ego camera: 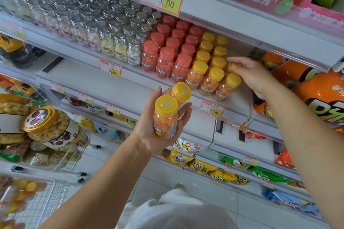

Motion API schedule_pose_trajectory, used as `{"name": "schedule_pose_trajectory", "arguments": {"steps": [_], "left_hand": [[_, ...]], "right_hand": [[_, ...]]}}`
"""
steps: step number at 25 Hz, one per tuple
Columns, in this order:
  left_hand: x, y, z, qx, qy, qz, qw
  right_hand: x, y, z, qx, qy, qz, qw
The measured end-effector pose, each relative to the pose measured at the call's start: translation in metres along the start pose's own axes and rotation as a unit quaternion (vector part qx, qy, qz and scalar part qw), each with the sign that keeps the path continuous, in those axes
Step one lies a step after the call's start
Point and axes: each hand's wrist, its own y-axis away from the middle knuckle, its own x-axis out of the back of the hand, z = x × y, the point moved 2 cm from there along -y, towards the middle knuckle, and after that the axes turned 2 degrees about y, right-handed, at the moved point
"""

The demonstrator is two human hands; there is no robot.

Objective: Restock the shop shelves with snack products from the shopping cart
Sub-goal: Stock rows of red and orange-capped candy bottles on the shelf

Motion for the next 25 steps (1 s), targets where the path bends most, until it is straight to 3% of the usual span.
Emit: {"name": "schedule_pose_trajectory", "arguments": {"steps": [2,4,5,7,9,11,14,20,23,25], "left_hand": [[-0.002,-0.002,-0.004,-0.003,-0.007,0.020,1.000],[-0.008,-0.003,-0.006,-0.015,-0.017,0.042,0.999],[-0.011,-0.003,-0.007,-0.025,-0.028,0.052,0.998],[-0.013,-0.005,-0.006,-0.049,-0.056,0.069,0.995],[-0.017,-0.005,-0.005,-0.063,-0.101,0.076,0.990],[-0.022,-0.003,-0.004,-0.068,-0.143,0.061,0.986],[-0.020,0.001,0.002,-0.064,-0.155,0.060,0.984],[-0.002,0.001,0.009,-0.035,-0.083,0.102,0.991],[0.003,-0.004,0.009,-0.024,-0.077,0.133,0.988],[0.003,-0.008,0.007,-0.027,-0.078,0.149,0.985]], "right_hand": [[0.001,0.011,-0.006,0.016,0.071,0.053,0.996],[-0.002,0.043,-0.028,0.097,0.179,0.161,0.966],[-0.009,0.064,-0.042,0.152,0.196,0.173,0.953],[-0.034,0.103,-0.067,0.173,0.143,0.065,0.972],[-0.056,0.125,-0.083,0.106,0.045,-0.065,0.991],[-0.061,0.127,-0.085,0.079,-0.026,-0.091,0.992],[-0.055,0.119,-0.080,0.078,-0.087,-0.062,0.991],[-0.025,0.096,-0.057,0.099,-0.102,0.058,0.988],[-0.009,0.076,-0.050,0.135,0.032,0.227,0.964],[0.002,0.061,-0.044,0.111,0.160,0.292,0.936]]}}
